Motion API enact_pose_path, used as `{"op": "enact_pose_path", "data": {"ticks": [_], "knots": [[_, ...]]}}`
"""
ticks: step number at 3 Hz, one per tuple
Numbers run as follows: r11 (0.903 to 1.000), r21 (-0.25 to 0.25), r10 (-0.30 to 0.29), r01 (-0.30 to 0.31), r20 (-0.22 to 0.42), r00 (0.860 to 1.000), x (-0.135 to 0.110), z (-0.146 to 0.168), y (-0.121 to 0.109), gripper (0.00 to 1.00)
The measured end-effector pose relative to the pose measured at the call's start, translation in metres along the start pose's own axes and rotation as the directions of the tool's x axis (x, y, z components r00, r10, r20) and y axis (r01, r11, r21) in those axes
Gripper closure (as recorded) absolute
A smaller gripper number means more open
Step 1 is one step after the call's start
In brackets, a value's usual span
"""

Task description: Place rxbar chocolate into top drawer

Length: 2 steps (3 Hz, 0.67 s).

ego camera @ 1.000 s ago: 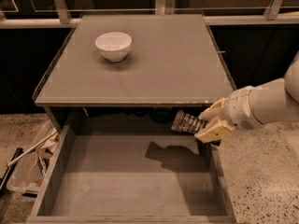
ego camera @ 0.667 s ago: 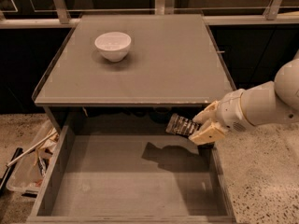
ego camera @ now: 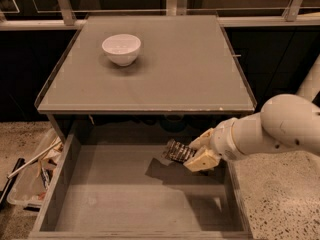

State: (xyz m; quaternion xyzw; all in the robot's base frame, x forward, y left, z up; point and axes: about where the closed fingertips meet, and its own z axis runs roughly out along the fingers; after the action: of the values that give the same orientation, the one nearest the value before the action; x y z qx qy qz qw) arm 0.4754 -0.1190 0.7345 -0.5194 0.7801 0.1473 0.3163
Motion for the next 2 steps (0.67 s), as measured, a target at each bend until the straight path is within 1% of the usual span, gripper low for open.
{"op": "enact_pose_path", "data": {"ticks": [1, 2], "knots": [[0.9991, 0.043, 0.000, -0.001, 0.010, 1.000, 0.008, 0.032, 0.004, 1.00], [0.9957, 0.092, -0.001, 0.000, 0.012, 1.000, 0.020, 0.064, 0.001, 1.00]]}}
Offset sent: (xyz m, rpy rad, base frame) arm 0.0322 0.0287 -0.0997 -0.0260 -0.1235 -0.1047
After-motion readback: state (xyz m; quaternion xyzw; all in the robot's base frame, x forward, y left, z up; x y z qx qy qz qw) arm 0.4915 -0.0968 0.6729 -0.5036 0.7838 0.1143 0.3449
